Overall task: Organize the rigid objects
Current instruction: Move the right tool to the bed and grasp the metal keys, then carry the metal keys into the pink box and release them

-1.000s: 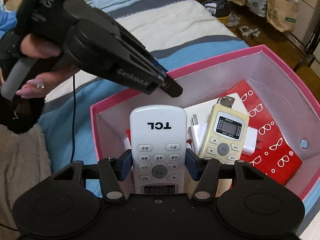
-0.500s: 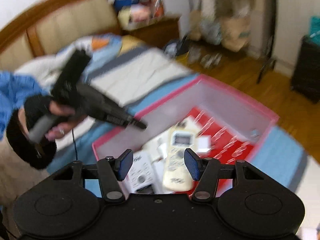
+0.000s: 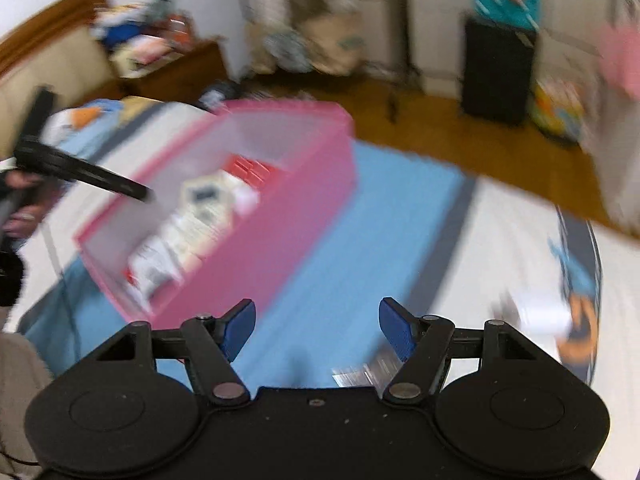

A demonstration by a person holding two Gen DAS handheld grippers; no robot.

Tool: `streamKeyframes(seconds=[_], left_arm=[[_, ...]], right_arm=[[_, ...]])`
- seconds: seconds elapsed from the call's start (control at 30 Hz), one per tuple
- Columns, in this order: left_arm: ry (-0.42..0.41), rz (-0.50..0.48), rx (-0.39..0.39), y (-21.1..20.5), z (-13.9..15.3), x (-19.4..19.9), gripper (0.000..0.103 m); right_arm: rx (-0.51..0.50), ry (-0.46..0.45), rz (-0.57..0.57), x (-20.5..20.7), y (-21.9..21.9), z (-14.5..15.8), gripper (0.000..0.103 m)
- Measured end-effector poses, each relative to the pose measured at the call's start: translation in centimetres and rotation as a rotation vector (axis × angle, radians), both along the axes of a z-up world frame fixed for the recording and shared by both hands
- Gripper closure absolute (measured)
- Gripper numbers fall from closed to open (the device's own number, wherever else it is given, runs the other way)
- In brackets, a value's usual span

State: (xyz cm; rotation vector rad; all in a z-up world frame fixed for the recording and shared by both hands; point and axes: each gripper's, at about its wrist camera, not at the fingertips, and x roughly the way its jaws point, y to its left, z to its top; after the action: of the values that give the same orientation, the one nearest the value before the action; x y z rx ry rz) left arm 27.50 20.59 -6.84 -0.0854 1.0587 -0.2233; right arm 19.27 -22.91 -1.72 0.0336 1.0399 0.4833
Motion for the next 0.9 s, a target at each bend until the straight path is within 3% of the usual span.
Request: streamKeyframes(seconds=[0.07, 0.13, 0.23, 0.4, 0.5, 0.53, 0.6, 0.63, 0.73, 0.9], left_arm=[[0.002, 0.000, 0.000, 0.0, 0.0, 0.0, 0.096], [0.001, 0.000, 0.001, 0.0, 0.0, 0.0, 0.096], [0.003, 0.003, -0.001, 0.0, -0.1, 0.0, 0.096], [0.002, 0.004, 0.000, 0.0, -0.1, 0.0, 0.096], [0.005, 0.003, -0.002, -0.1, -0.2, 0.0, 0.096], [0.006, 0.003, -0.002, -0.1, -0.2, 0.0, 0.096], [0.008, 0.003, -0.002, -0.1, -0.3, 0.0, 0.096], [0.009, 0.003, -0.005, 0.0, -0.3, 0.0, 0.096], [0.010, 0.004, -0.007, 0.1, -0.4, 0.1, 0.096], [0.010, 0.004, -0.010, 0.2, -0.4, 0.1, 0.096]], right_arm=[[0.034, 0.136, -0.119, 0.8, -1.8, -2.4, 0.030], [0.140, 0.266, -0.238, 1.3, -3.9, -4.8, 0.030], [0.209, 0.336, -0.328, 2.0, -5.0, -7.3, 0.034], [0.152, 0.275, -0.353, 3.0, -2.8, -7.4, 0.035], [-0.018, 0.164, -0.303, 3.0, 0.4, -7.3, 0.039], [-0.116, 0.118, -0.268, 2.6, 1.8, -7.2, 0.049], [-0.181, 0.057, -0.256, 1.8, 2.7, -7.0, 0.065], [-0.185, 0.039, -0.258, 1.4, 2.9, -6.8, 0.074], [-0.173, 0.007, -0.276, 0.8, 2.7, -6.0, 0.074], [-0.054, -0.098, -0.247, -0.6, 2.3, -2.7, 0.074]])
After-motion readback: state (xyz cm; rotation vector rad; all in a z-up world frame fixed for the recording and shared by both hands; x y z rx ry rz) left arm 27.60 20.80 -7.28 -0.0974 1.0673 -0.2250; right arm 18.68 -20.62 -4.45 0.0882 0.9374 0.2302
